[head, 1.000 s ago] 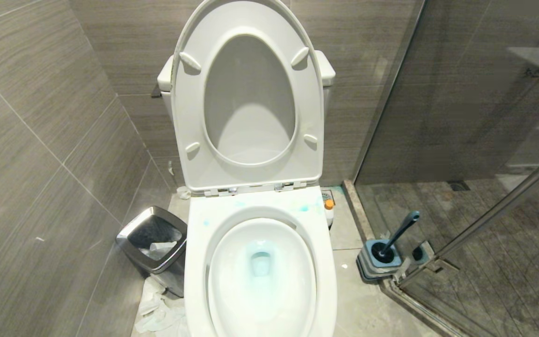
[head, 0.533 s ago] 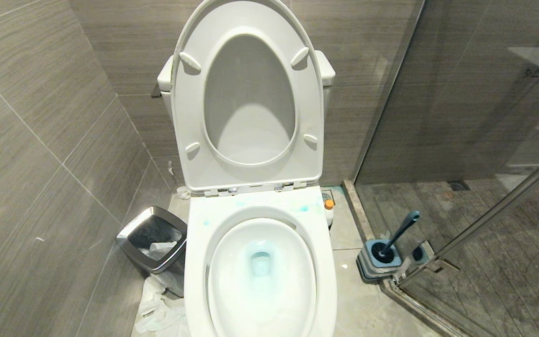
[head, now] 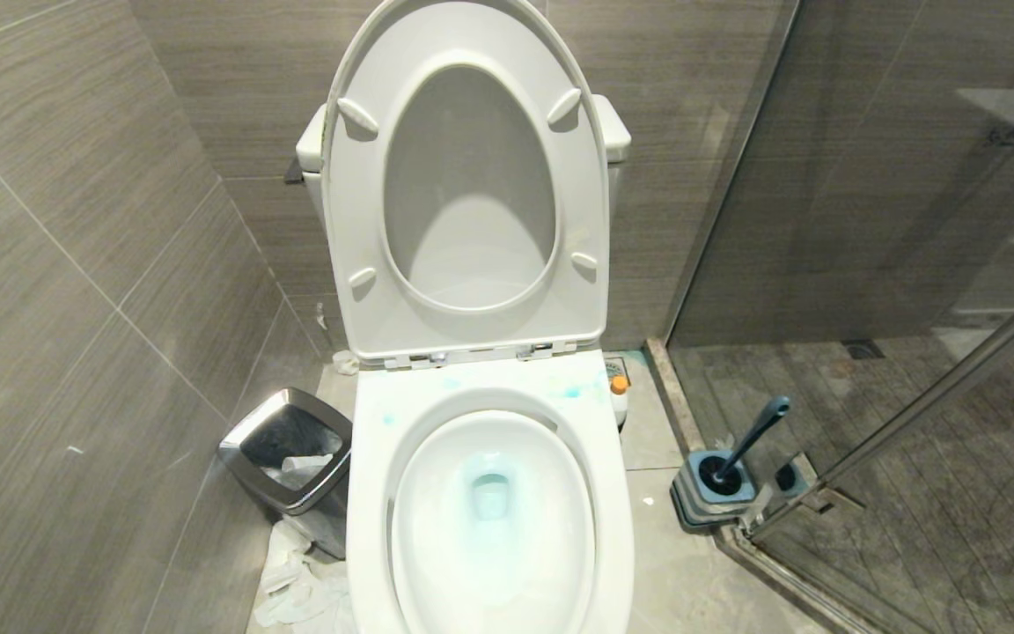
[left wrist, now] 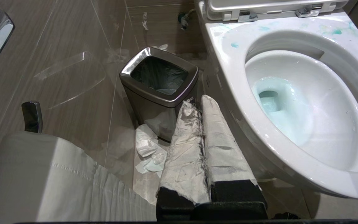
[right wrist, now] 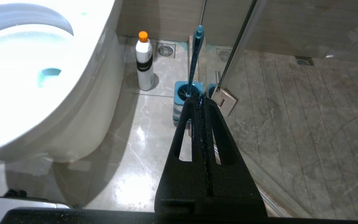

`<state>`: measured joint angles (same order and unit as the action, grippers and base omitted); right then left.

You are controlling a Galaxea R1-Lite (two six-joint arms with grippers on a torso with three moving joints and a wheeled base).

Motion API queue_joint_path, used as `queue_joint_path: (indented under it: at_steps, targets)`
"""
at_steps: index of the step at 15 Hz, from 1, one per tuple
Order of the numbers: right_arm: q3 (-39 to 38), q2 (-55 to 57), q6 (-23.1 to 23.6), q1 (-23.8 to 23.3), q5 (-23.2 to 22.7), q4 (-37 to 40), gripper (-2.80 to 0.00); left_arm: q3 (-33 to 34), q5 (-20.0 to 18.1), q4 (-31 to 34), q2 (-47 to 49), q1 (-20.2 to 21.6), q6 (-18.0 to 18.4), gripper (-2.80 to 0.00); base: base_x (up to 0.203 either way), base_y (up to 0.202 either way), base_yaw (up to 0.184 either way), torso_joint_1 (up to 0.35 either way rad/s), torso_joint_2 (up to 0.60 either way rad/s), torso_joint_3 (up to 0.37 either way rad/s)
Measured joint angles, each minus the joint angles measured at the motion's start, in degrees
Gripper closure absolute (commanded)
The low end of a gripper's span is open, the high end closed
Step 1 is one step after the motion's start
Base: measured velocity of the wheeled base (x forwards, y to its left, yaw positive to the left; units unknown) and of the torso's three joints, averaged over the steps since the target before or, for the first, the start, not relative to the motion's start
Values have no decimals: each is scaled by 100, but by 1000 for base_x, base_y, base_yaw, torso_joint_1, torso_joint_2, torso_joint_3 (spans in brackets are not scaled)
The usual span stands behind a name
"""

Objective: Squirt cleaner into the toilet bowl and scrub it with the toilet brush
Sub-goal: Flush the toilet

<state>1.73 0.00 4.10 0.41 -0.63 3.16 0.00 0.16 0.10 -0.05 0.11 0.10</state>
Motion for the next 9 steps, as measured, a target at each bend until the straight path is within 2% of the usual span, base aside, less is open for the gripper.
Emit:
queue_joint_path:
  at_steps: [4, 6, 9]
  targets:
    - [-28, 0, -138, 0, 22, -41, 0, 0, 0, 0, 0, 0, -5, 0, 0, 0, 0, 0, 0, 0]
    - [-22, 0, -395, 0, 42, -14, 0, 0, 0, 0, 0, -4, 0, 0, 0, 0, 0, 0, 0, 0]
    - [-16, 0, -420, 0, 48, -11, 0, 0, 0, 0, 0, -4, 0, 0, 0, 0, 0, 0, 0, 0]
